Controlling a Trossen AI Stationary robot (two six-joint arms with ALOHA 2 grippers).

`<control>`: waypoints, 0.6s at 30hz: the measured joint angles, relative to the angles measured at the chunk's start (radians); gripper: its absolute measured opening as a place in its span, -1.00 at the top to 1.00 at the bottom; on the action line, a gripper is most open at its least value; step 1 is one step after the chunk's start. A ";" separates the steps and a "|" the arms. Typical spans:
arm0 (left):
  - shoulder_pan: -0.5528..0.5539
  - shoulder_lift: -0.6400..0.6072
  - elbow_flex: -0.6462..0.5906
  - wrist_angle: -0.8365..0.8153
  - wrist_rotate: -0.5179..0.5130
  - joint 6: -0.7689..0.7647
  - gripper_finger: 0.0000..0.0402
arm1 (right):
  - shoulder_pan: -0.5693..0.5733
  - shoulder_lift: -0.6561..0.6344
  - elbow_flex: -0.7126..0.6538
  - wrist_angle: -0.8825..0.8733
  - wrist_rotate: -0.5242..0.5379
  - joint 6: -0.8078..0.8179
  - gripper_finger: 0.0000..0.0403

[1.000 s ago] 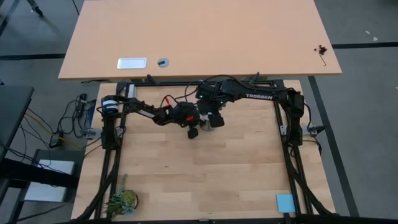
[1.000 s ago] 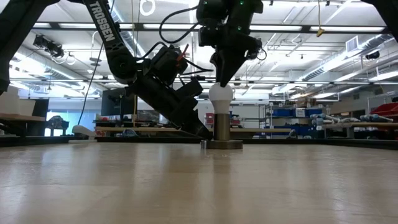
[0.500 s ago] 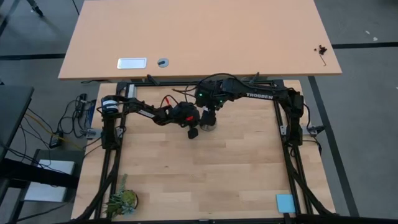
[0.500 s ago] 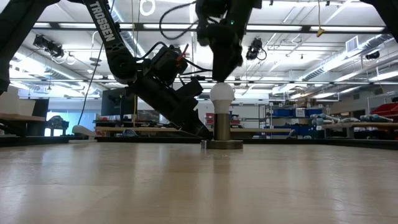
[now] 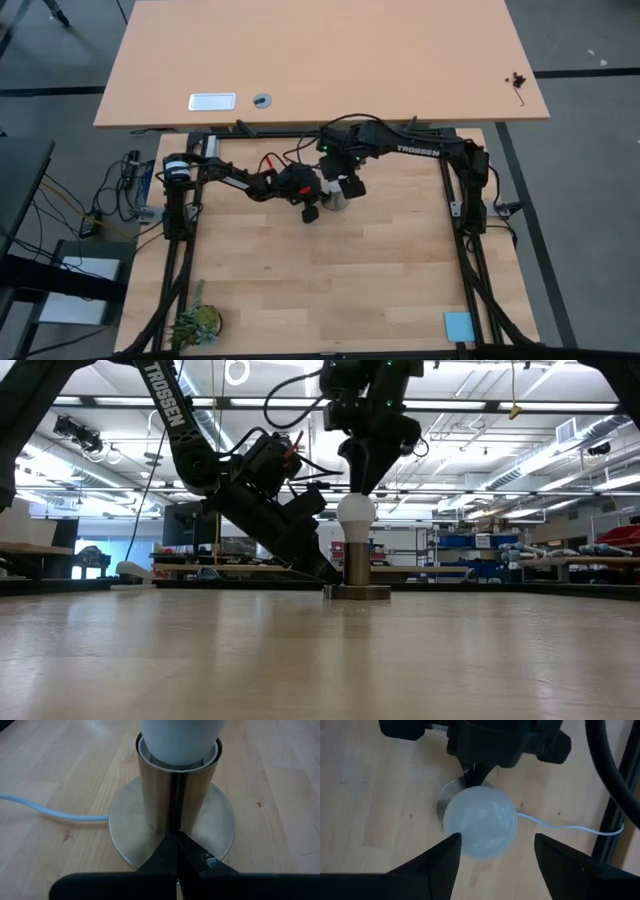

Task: Screw lightbulb
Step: Insert the white lightbulb into the gold lamp

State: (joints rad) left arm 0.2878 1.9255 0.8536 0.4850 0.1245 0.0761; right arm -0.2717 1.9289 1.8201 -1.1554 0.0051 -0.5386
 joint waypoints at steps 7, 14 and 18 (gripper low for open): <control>0.000 0.000 0.000 -0.001 0.000 0.001 0.99 | 0.000 -0.003 -0.042 0.036 -0.033 -0.023 -0.28; 0.000 0.000 0.000 -0.002 0.000 0.001 0.99 | 0.000 -0.001 -0.044 0.050 -0.044 0.077 -0.13; 0.000 0.000 0.001 -0.005 0.000 0.002 0.99 | 0.000 -0.001 -0.044 0.060 -0.042 0.279 -0.03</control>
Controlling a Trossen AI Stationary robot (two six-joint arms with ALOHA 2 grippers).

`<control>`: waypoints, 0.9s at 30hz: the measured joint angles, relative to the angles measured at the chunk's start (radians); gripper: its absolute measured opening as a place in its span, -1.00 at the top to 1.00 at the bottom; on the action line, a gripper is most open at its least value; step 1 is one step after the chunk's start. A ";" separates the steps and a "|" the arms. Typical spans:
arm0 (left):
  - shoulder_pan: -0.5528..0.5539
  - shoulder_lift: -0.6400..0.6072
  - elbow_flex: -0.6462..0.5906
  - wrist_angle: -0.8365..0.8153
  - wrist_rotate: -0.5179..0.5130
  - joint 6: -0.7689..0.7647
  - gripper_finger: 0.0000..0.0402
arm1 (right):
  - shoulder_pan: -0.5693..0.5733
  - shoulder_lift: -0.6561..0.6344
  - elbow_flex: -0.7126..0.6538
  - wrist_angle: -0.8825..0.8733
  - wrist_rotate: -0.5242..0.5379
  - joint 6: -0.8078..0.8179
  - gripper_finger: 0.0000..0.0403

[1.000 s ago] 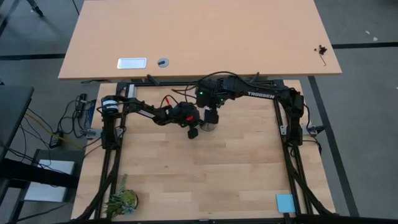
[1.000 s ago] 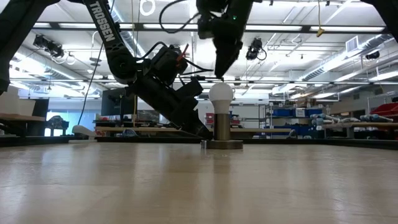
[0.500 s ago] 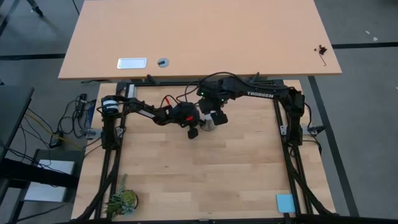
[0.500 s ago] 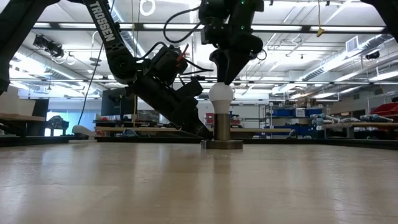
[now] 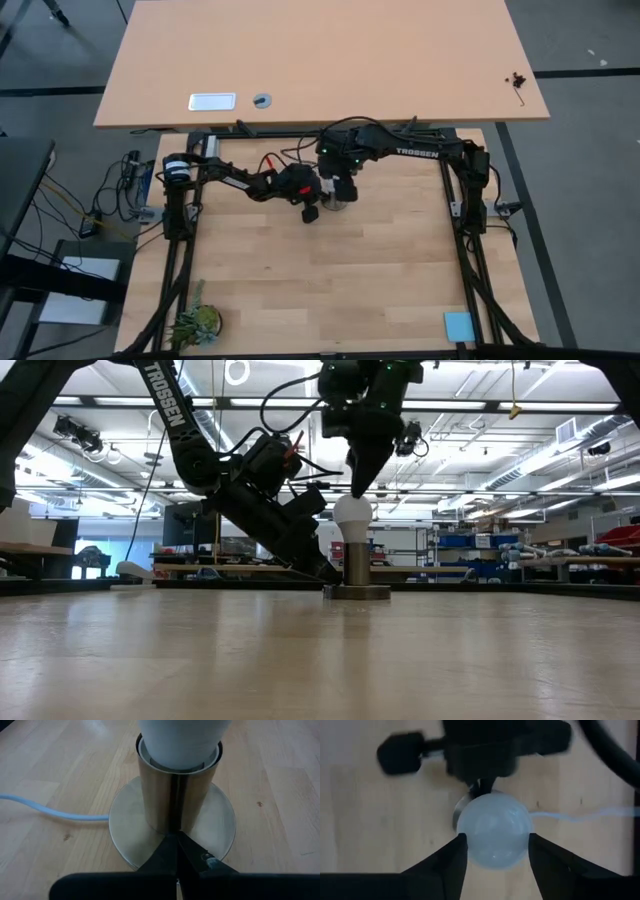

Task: Screw lightbulb
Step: Insert the white lightbulb into the gold lamp

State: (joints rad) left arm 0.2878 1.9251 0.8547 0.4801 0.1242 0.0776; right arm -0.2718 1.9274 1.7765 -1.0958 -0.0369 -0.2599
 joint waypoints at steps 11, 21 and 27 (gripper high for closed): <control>0.000 0.000 0.000 0.000 0.000 0.000 0.99 | 0.010 0.001 0.019 -0.042 0.023 0.395 -0.02; 0.000 0.000 0.000 -0.001 0.000 0.000 0.99 | 0.021 0.004 0.088 -0.048 0.107 -0.057 -0.23; 0.000 -0.001 0.000 -0.002 0.000 0.012 0.99 | 0.016 0.003 0.054 -0.044 -0.033 -0.181 -0.24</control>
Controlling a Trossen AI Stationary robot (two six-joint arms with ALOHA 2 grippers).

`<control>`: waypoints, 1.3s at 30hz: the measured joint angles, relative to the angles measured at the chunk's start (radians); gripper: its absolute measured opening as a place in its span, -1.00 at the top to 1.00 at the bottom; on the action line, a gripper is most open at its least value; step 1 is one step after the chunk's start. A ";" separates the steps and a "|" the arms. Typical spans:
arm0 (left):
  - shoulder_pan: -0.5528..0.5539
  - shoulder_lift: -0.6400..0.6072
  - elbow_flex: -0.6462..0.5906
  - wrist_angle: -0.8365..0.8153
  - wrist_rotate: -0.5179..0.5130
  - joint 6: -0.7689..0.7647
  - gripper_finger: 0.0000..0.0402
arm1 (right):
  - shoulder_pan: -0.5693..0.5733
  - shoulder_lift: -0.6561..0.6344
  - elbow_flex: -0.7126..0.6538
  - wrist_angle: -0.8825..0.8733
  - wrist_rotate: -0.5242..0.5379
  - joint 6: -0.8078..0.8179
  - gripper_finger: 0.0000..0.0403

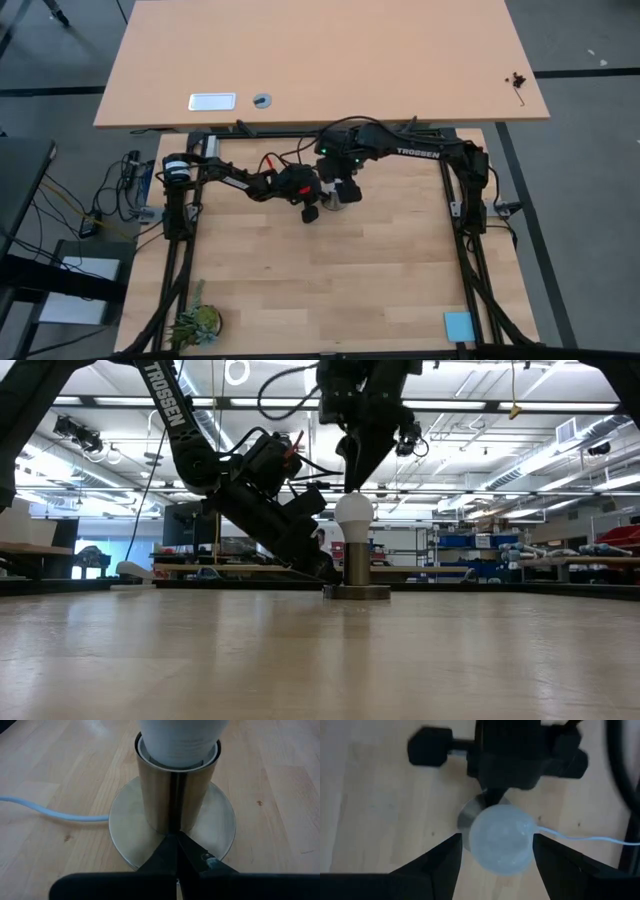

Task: Screw lightbulb
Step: Insert the white lightbulb into the gold lamp

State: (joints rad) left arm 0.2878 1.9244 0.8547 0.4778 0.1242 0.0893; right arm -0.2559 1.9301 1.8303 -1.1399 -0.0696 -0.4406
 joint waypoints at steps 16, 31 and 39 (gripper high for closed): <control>0.001 0.000 0.000 -0.001 0.000 0.004 0.99 | 0.011 -0.007 -0.086 0.051 0.107 0.091 -0.14; 0.000 0.000 0.000 -0.002 0.000 -0.004 0.99 | 0.041 0.004 -0.013 0.015 0.130 0.127 -0.14; 0.000 0.000 0.000 -0.003 0.000 -0.002 0.99 | 0.041 0.002 0.014 -0.010 0.143 0.124 -0.14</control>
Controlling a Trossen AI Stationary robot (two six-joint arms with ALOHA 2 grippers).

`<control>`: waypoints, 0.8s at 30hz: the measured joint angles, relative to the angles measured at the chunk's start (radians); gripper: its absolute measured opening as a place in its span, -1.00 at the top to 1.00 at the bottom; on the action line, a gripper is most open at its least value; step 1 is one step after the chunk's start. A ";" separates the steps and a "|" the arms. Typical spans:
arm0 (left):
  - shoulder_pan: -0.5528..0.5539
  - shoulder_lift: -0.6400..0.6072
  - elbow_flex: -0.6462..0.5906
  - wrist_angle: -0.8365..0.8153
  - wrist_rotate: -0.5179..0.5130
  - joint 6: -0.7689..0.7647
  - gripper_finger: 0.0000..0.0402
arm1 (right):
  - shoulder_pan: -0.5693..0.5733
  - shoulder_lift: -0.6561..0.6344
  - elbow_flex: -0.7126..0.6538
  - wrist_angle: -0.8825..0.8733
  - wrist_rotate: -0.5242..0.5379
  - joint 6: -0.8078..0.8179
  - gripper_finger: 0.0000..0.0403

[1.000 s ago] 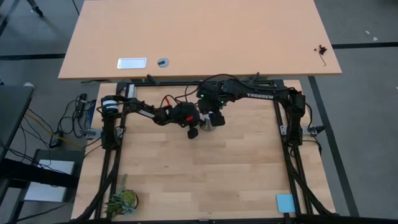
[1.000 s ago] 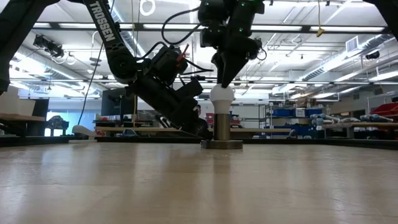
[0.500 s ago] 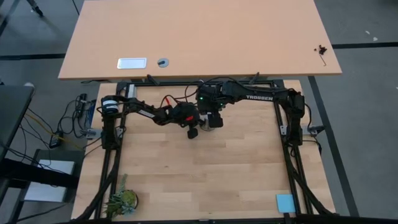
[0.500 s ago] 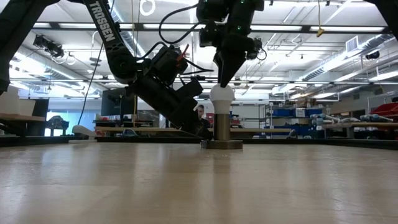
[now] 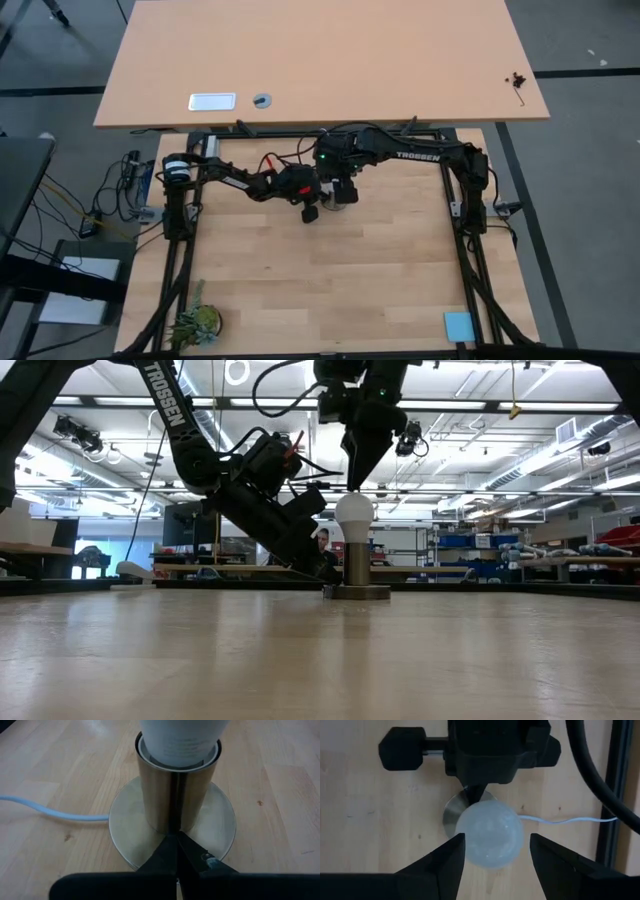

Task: Screw lightbulb
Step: Insert the white lightbulb into the gold lamp

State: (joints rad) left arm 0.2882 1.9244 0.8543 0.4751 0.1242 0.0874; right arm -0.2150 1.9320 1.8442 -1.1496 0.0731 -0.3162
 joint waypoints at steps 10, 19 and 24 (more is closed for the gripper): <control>0.000 0.000 0.000 0.000 0.000 0.006 0.99 | 0.000 0.000 0.001 0.010 0.031 -0.043 -0.14; 0.000 0.000 0.000 -0.001 0.000 0.006 0.99 | -0.009 -0.001 0.001 0.014 -0.015 -0.046 -0.13; 0.000 0.000 0.000 -0.001 0.000 0.014 0.99 | -0.001 -0.002 0.001 0.100 0.017 -0.046 -0.13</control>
State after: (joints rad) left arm 0.2882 1.9244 0.8543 0.4740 0.1246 0.1013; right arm -0.2158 1.9305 1.8454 -1.0497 0.0904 -0.3618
